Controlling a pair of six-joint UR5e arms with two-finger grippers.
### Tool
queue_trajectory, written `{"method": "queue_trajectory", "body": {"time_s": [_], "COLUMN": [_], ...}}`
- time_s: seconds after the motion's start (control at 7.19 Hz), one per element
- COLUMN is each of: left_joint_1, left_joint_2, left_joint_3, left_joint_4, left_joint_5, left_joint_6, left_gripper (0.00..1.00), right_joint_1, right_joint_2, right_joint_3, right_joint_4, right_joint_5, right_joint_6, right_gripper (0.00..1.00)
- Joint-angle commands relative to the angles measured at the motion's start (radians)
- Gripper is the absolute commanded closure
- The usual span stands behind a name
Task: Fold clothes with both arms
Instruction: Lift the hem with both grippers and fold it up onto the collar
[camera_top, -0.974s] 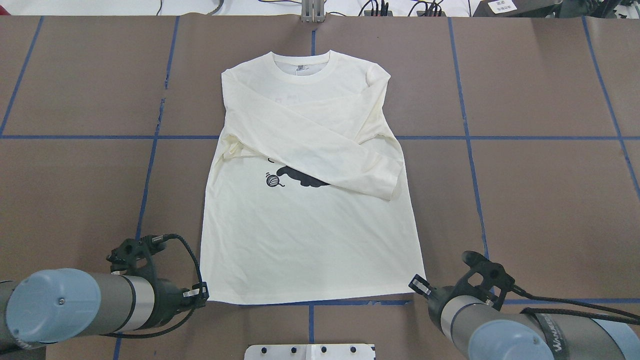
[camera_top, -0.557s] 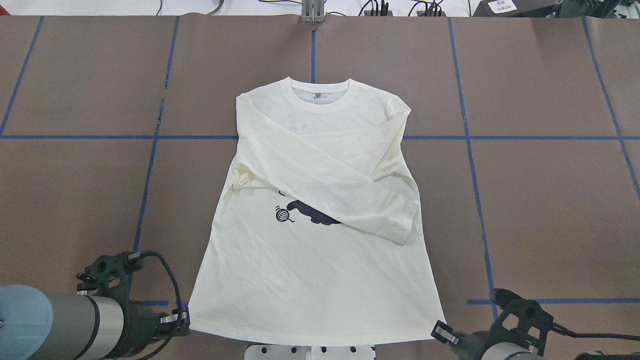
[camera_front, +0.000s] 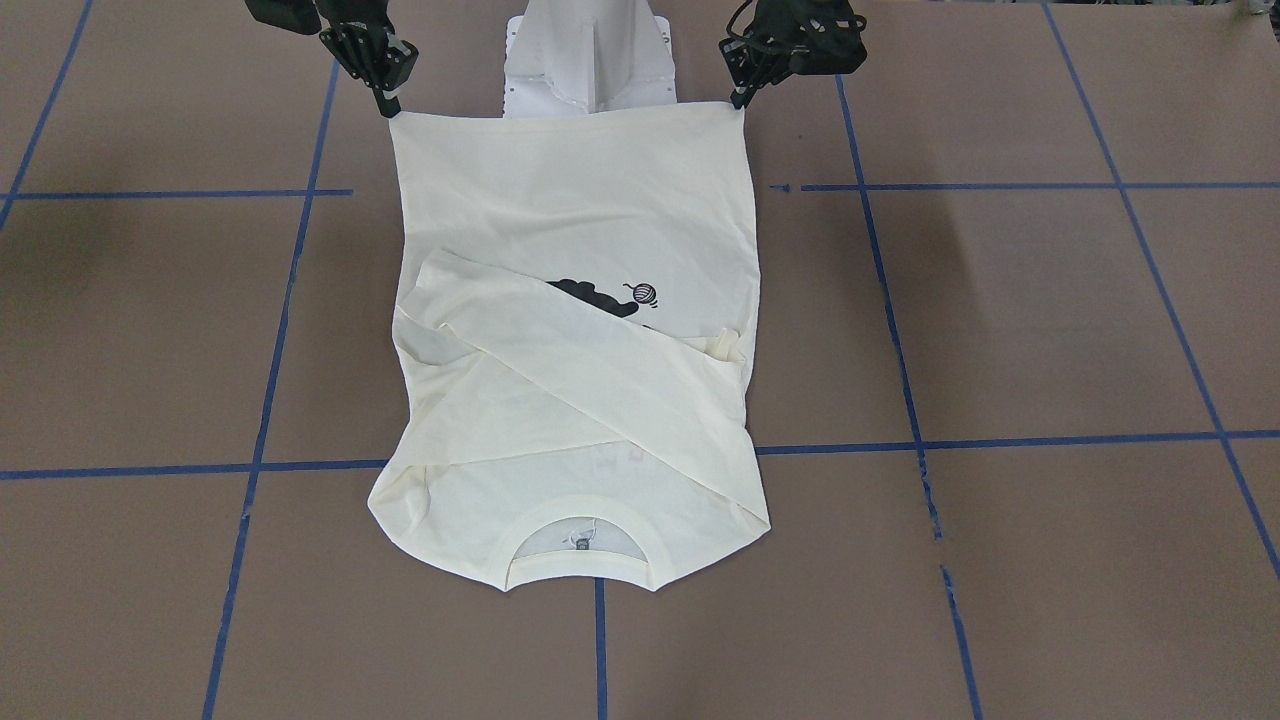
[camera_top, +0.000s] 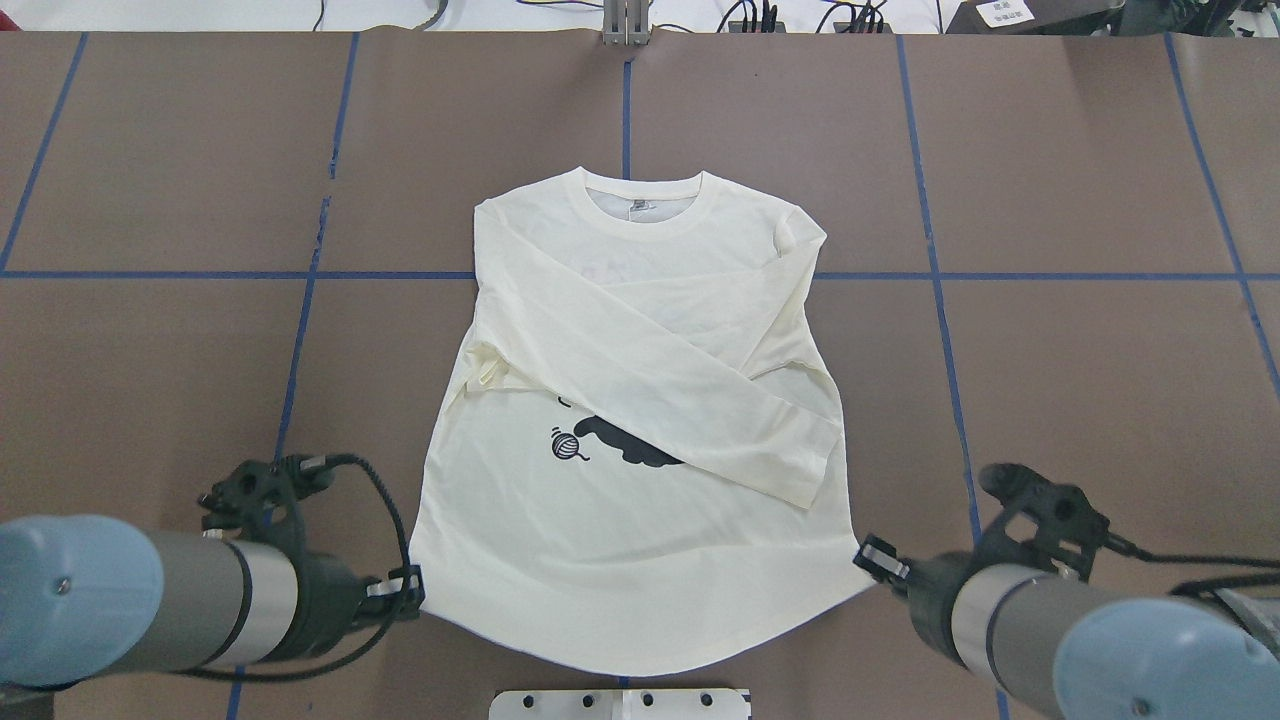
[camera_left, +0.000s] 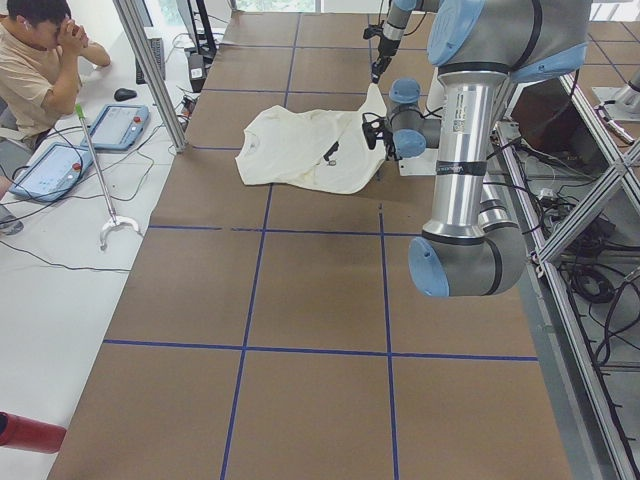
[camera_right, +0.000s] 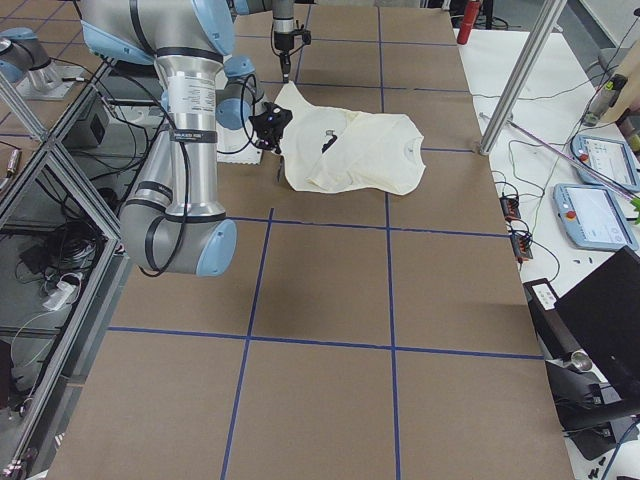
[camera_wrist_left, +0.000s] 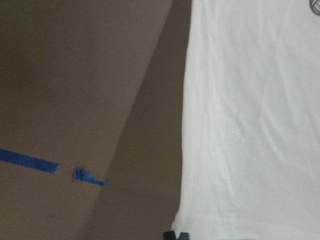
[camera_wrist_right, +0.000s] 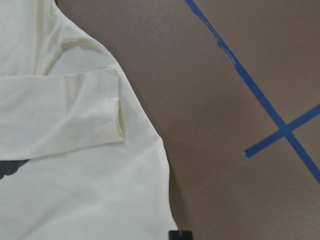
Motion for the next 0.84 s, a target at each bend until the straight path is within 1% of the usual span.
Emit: {"method": "queue_trajectory", "body": {"time_s": [0.0, 0.14, 0.28, 0.42, 0.56, 0.7], "left_joint_1": [-0.207, -0.268, -0.325, -0.353, -0.379, -0.393], "left_joint_2": [-0.212, -0.233, -0.254, -0.302, -0.337, -0.348], "left_joint_3": [0.141, 0.215, 0.263, 0.35, 0.443, 0.511], "left_joint_4": [0.098, 0.092, 0.089, 0.069, 0.016, -0.052], "left_joint_5": [-0.003, -0.002, 0.0, 0.005, 0.006, 0.04], "left_joint_6": [0.125, 0.194, 0.202, 0.214, 0.217, 0.218], "left_gripper": [1.0, 1.0, 1.0, 1.0, 1.0, 1.0], "right_joint_1": [0.291, 0.415, 0.506, 0.566, 0.6, 0.62], "right_joint_2": [0.232, 0.287, 0.333, 0.402, 0.502, 0.577], "right_joint_3": [-0.228, -0.331, -0.432, -0.555, -0.696, -0.81], "right_joint_4": [-0.013, -0.01, -0.002, 0.0, 0.001, 0.013], "right_joint_5": [0.169, 0.251, 0.27, 0.271, 0.272, 0.271], "right_joint_6": [-0.24, -0.341, -0.441, -0.509, -0.515, -0.52], "right_gripper": [1.0, 1.0, 1.0, 1.0, 1.0, 1.0]}}
